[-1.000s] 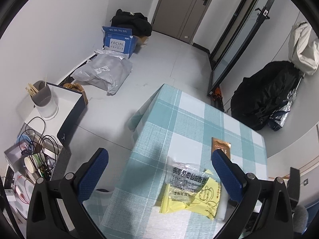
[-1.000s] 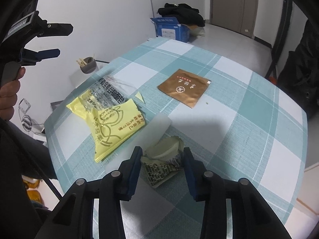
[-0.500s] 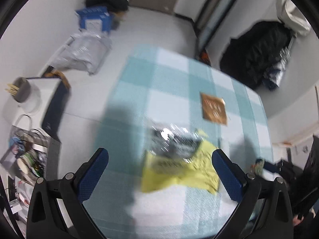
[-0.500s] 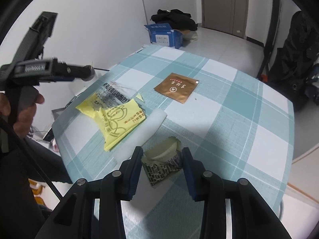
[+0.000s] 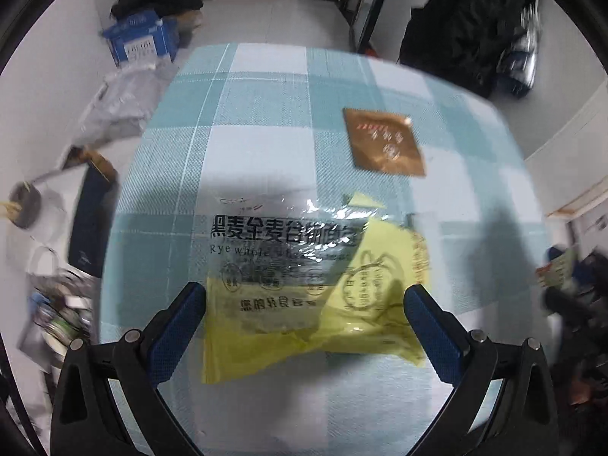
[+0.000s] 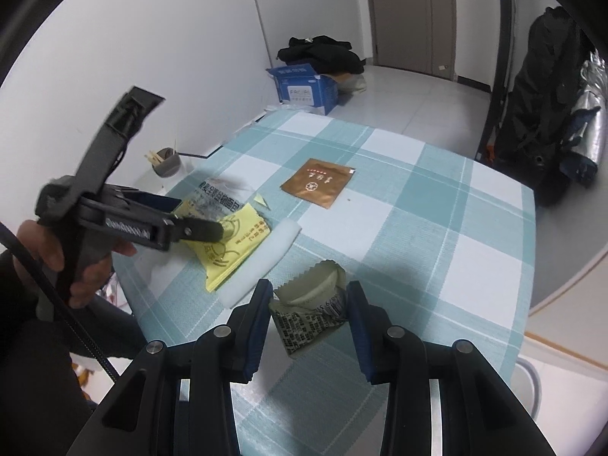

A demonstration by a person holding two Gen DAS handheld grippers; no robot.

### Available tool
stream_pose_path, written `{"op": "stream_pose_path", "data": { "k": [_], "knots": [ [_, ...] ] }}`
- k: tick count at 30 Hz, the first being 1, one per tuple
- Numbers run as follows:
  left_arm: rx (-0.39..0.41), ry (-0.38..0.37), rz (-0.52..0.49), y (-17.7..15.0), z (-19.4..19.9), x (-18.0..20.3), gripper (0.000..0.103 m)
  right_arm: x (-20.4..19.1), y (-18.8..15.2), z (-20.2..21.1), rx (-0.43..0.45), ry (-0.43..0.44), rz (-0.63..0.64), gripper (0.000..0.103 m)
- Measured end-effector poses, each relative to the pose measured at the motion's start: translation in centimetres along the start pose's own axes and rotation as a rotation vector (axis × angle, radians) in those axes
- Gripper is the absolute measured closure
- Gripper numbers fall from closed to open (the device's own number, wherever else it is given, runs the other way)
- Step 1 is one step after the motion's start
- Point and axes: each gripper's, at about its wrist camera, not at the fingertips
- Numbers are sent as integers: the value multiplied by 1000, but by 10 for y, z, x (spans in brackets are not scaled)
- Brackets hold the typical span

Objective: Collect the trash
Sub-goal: 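Grasp the yellow bread bag with the left tool while the right tool holds the wrapper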

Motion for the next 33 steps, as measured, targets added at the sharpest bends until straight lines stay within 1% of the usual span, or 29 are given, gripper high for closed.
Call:
{"op": "stream_pose_path", "data": {
  "k": [1, 3, 5, 8, 10, 11, 12, 13, 14, 16, 17, 18, 19, 24, 28, 33],
  "knots": [
    [-7, 15, -22, -1, -3, 3, 1, 2, 0, 0, -3, -3, -1, 65],
    [3, 40, -44, -2, -3, 5, 1, 4, -1, 1, -4, -3, -6, 65],
    [7, 41, -37, -2, -2, 2, 2, 7, -2, 4, 0, -5, -11, 65],
    [21, 52, -25, -1, 0, 0, 9, 14, -1, 9, 14, -5, -29, 65],
    [35, 80, -51, -2, 2, 3, 26, 18, -1, 12, 17, -6, -41, 65],
    [39, 89, -62, 0, 0, 8, 29, 20, -2, 13, 18, -5, -47, 65],
    [42, 88, -64, 0, 0, 11, 34, 21, -2, 13, 18, -5, -50, 65],
    [47, 93, -58, 0, 1, 10, 41, 21, -2, 13, 17, -5, -51, 65],
    [52, 99, -48, -1, 3, 9, 46, 22, -2, 13, 17, -4, -50, 65],
    [58, 112, -29, -1, 5, 7, 69, 21, -2, 14, 21, -2, -44, 65],
    [60, 119, -21, -1, 6, 6, 75, 20, -2, 15, 22, -1, -43, 65],
    [61, 118, -13, -1, 6, 4, 88, 20, -2, 15, 25, 2, -42, 65],
    [60, 117, -6, 0, 6, 1, 93, 20, -1, 16, 28, 2, -41, 65],
    [71, 120, 7, 1, 4, -1, 101, 20, 0, 18, 36, -1, -47, 65],
    [80, 105, 36, 1, 10, -6, 102, 20, 0, 17, 35, -6, -55, 65],
    [126, 83, 71, 3, 27, -13, 102, 21, 2, 16, 34, -10, -64, 65]
  ]
}}
Point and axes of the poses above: each gripper's, at about its wrist camera, not at the fingertips, and z roughly against the way its jaws point, x to its right, y to its top, and after that the axes turned 4 degrees about x, right-handed
